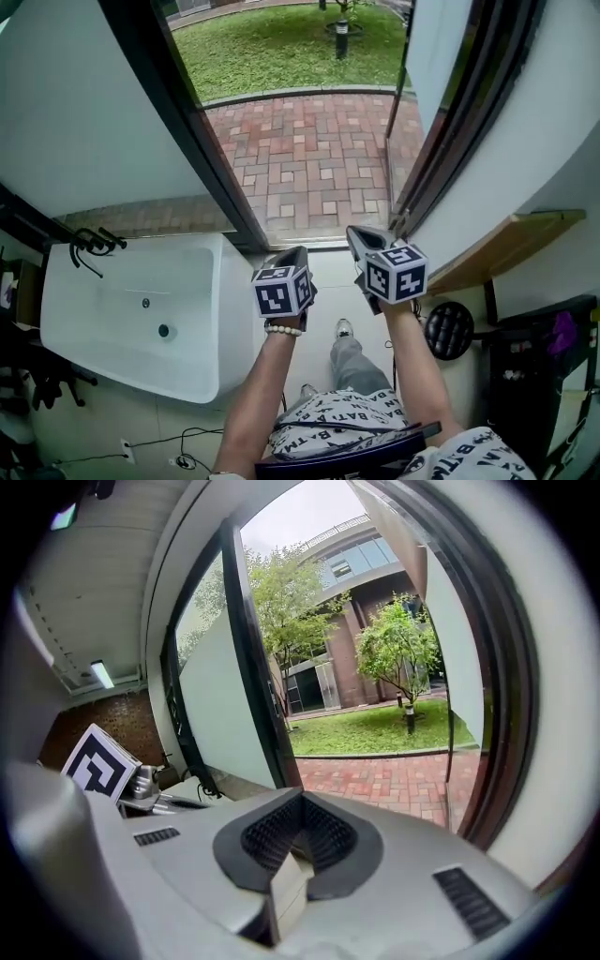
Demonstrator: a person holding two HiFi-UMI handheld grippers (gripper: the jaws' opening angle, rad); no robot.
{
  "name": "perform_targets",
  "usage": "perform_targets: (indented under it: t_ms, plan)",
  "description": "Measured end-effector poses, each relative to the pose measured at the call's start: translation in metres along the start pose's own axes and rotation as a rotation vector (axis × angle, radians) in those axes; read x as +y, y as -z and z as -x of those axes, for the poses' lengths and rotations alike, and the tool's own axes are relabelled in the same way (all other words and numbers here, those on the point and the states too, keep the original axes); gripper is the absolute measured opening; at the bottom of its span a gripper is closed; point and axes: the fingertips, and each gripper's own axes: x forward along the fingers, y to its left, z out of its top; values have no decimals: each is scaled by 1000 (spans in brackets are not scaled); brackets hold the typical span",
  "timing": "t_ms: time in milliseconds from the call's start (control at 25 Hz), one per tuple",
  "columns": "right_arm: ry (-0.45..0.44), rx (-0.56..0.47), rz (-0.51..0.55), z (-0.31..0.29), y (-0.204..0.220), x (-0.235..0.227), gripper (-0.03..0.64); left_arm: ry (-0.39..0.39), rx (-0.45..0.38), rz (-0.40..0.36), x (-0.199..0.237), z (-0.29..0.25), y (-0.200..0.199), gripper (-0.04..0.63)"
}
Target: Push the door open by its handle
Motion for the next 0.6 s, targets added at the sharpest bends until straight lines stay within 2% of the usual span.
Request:
perform_targets:
  t_ms: [320, 600]
  plan:
    - [50, 33, -15, 52, 55, 53, 12, 19, -26, -28, -7, 71, 35, -11]
    - [69, 43, -6, 78, 75, 79, 12, 35, -37, -27, -11, 107, 56, -11]
